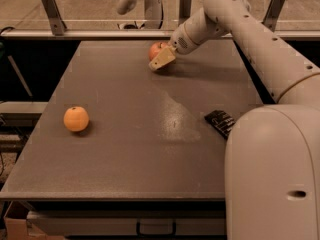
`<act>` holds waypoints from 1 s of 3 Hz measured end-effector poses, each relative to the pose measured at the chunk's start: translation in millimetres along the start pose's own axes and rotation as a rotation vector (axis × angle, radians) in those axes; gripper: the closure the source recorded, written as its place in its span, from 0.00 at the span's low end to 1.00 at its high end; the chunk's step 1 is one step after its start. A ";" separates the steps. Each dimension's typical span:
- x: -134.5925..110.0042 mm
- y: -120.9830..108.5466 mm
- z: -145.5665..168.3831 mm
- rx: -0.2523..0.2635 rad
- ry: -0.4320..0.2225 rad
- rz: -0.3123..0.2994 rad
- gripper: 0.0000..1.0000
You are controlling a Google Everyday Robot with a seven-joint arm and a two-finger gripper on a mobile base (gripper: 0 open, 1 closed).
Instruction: Pick apple
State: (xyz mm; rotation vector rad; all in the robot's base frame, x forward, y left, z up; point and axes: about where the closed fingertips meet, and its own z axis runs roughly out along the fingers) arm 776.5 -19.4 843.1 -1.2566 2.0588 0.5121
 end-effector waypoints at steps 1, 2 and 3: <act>-11.0 15.9 -20.7 -0.060 -0.038 0.003 0.64; -28.2 46.4 -74.4 -0.139 -0.133 -0.060 0.87; -28.7 52.0 -76.1 -0.160 -0.147 -0.081 1.00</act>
Offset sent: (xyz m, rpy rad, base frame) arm -0.1317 -0.0418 0.1661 0.2817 -0.1383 0.3404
